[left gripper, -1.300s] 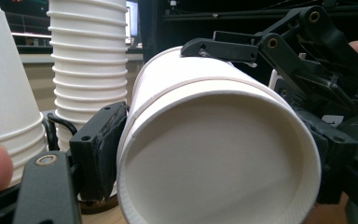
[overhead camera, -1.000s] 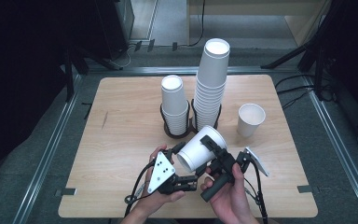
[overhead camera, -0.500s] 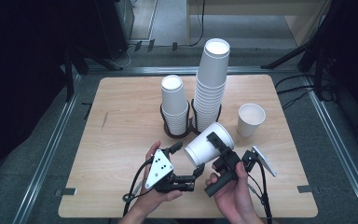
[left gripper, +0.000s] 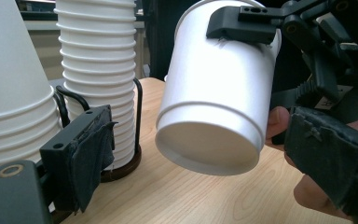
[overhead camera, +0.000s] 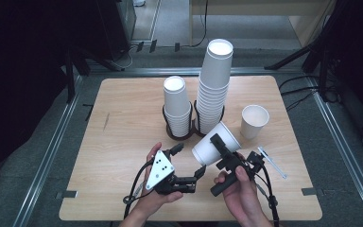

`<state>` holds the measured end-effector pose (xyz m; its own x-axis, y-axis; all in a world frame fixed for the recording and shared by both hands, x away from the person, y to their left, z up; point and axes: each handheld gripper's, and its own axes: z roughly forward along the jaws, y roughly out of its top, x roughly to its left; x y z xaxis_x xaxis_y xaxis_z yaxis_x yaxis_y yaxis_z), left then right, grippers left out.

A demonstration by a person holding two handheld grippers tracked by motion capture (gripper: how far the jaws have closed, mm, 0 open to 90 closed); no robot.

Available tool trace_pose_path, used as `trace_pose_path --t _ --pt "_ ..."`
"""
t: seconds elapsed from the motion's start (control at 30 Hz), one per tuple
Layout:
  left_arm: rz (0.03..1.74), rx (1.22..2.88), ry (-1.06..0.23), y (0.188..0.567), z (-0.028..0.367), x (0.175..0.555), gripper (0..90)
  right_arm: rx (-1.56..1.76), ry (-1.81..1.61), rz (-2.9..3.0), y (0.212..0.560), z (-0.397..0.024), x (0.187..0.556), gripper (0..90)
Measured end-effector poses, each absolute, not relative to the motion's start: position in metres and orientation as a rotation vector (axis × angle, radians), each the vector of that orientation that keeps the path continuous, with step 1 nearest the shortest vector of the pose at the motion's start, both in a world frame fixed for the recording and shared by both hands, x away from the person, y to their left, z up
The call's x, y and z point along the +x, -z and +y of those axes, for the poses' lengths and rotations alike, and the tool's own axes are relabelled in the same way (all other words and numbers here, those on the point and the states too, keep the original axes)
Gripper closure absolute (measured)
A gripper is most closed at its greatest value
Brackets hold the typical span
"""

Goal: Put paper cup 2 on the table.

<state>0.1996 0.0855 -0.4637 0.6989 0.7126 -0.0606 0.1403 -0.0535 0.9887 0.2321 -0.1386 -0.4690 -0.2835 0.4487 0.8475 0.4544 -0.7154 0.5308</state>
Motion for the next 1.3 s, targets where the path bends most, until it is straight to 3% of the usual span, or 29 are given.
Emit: trace_pose_path --t 1.3 --pt "0.730 1.586 -0.534 0.464 0.088 0.201 8.9 -1.855 2.428 -1.987 0.467 -0.128 0.227 13.7"
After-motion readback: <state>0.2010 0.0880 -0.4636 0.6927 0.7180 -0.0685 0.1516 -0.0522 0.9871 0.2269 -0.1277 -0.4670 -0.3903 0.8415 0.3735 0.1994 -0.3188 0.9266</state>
